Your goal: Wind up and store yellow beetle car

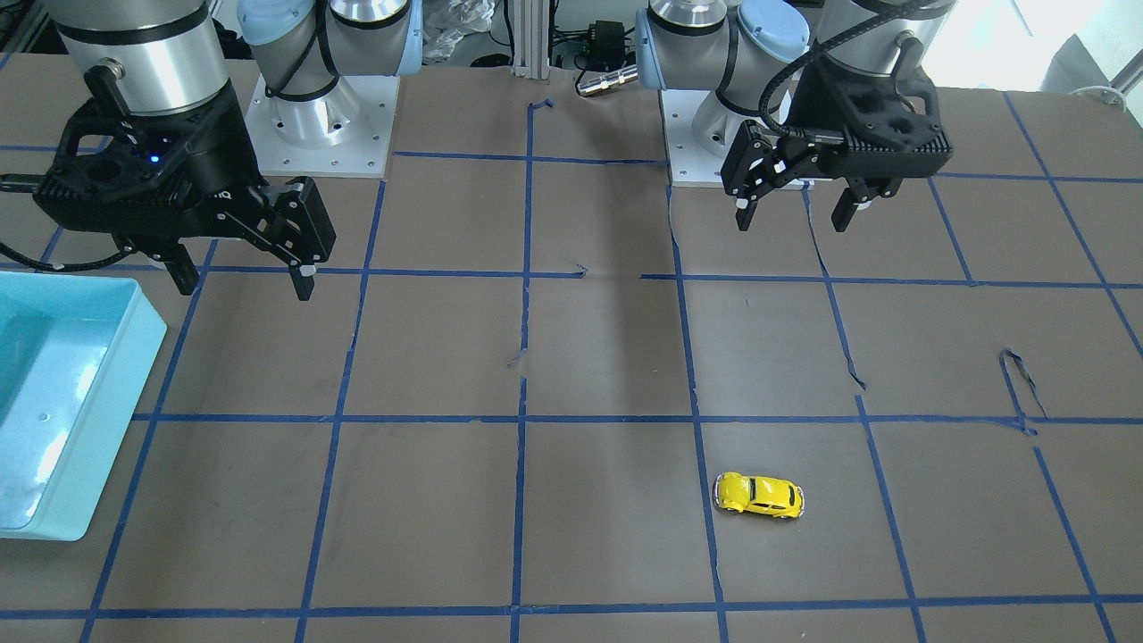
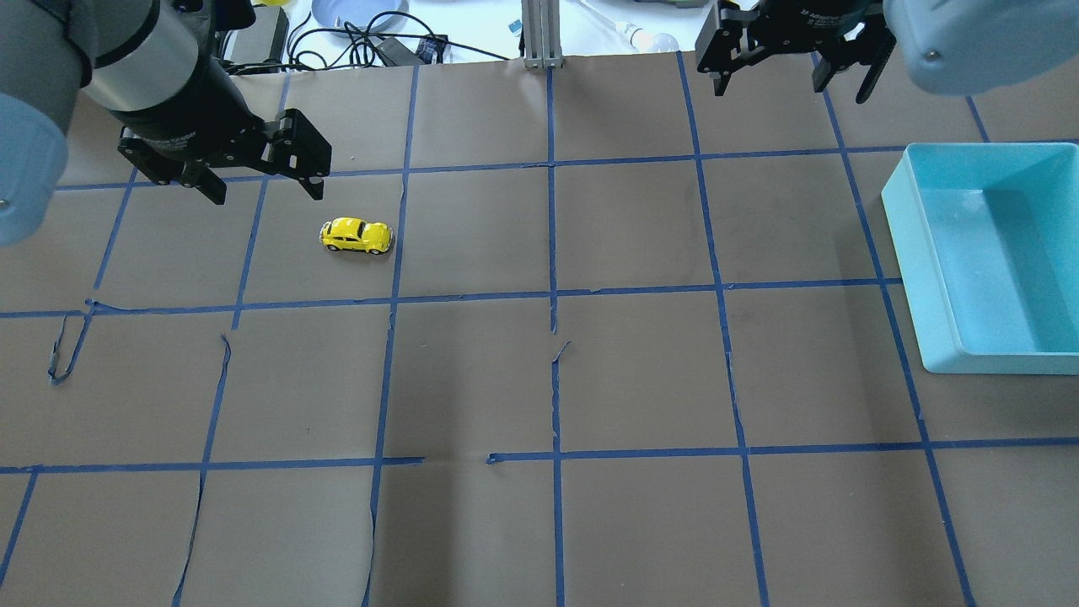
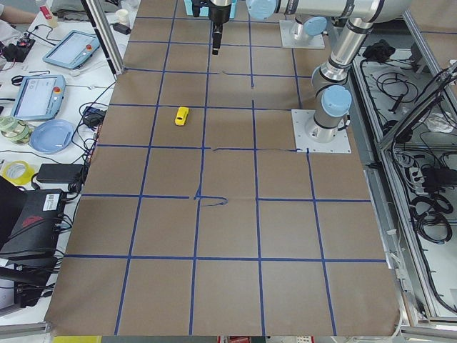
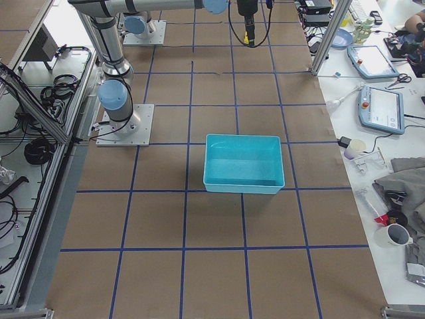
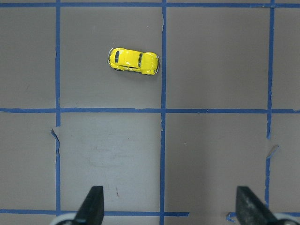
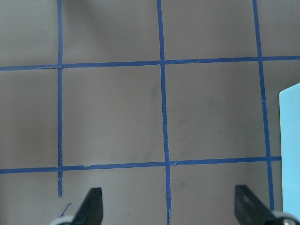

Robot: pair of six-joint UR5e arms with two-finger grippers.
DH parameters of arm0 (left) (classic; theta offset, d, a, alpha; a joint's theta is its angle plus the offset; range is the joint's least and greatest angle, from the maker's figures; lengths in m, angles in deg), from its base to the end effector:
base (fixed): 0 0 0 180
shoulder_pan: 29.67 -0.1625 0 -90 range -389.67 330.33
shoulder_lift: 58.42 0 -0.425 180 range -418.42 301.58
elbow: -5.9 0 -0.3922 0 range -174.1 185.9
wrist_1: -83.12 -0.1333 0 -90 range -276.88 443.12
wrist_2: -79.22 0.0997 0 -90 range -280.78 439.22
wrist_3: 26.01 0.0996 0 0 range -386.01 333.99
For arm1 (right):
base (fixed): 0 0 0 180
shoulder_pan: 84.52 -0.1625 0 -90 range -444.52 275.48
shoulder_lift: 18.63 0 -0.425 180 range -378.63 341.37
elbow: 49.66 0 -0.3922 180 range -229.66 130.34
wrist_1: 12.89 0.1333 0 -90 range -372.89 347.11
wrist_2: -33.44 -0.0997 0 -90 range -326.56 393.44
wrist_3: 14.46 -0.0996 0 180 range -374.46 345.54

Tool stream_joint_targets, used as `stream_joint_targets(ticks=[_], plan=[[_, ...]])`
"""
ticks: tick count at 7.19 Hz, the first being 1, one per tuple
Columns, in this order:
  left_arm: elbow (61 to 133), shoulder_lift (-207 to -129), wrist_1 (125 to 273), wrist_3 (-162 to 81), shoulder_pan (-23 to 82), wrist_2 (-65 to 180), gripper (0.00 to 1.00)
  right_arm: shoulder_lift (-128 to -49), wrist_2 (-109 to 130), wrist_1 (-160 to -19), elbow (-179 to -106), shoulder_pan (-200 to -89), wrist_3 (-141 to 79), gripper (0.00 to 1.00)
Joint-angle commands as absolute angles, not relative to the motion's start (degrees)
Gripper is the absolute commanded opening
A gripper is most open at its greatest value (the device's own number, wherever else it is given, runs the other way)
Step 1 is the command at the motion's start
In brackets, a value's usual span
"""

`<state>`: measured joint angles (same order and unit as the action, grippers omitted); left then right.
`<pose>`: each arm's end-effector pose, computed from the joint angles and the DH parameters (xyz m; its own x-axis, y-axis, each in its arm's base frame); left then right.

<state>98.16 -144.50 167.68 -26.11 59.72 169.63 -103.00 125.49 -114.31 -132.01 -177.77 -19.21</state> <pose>-0.1275 -0.4756 0.5114 -0.9999 -0.0133 -0.0069 -0.0123 0.9923 -0.1236 0.1609 -0.5455 0.5256 -0.9994 0.0322 0.0154 0.0277 0.9717 -0.2345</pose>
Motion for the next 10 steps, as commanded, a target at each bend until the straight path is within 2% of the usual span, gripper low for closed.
stream_joint_targets(ticks=[1,10], plan=[[98.4,-144.1,167.7,-26.1,59.7,169.5,1.0,-103.1,125.5,-114.3,-132.0,-177.8,-19.2,1.0],[98.5,-142.8,168.0,-25.6,59.6,169.8,1.0,-103.0,125.5,-114.3,-132.0,-177.8,-19.2,1.0]])
